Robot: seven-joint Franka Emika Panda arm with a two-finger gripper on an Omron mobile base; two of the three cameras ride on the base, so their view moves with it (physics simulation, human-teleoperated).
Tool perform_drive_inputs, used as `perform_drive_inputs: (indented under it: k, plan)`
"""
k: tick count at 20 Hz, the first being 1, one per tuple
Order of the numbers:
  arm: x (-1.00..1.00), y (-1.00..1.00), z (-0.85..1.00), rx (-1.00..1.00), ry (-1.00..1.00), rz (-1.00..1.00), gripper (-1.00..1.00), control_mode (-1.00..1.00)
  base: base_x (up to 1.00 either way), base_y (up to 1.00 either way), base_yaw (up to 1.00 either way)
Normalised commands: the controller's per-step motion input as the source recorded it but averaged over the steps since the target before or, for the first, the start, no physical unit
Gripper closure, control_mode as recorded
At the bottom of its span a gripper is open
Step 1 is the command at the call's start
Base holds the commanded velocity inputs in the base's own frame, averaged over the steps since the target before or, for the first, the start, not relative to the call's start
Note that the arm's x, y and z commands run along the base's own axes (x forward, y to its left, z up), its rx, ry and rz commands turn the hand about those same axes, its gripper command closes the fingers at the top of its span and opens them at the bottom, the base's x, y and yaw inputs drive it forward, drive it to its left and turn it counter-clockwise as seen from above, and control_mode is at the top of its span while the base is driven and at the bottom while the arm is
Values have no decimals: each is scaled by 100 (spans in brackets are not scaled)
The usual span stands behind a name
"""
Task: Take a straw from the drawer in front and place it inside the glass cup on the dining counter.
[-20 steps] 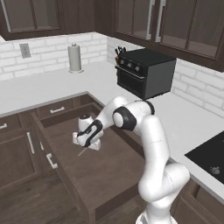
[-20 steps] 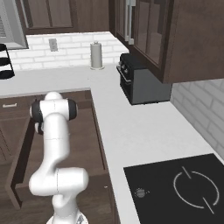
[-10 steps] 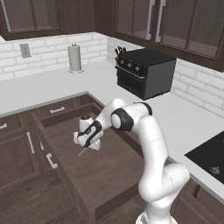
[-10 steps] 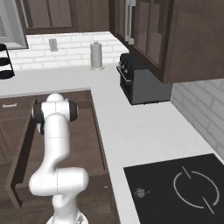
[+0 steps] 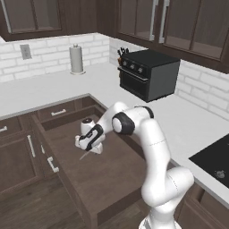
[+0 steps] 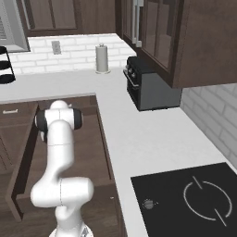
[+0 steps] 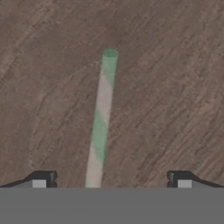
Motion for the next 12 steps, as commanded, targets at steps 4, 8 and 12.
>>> perform_drive_inputs:
  k: [4, 8, 12]
  plan:
    - [4, 0, -29, 0, 0, 0, -100, -100, 0, 0, 0]
    - [16, 0, -15, 0, 0, 0, -100, -100, 0, 0, 0]
    - [26, 3, -16, 0, 1, 0, -100, -100, 0, 0, 0]
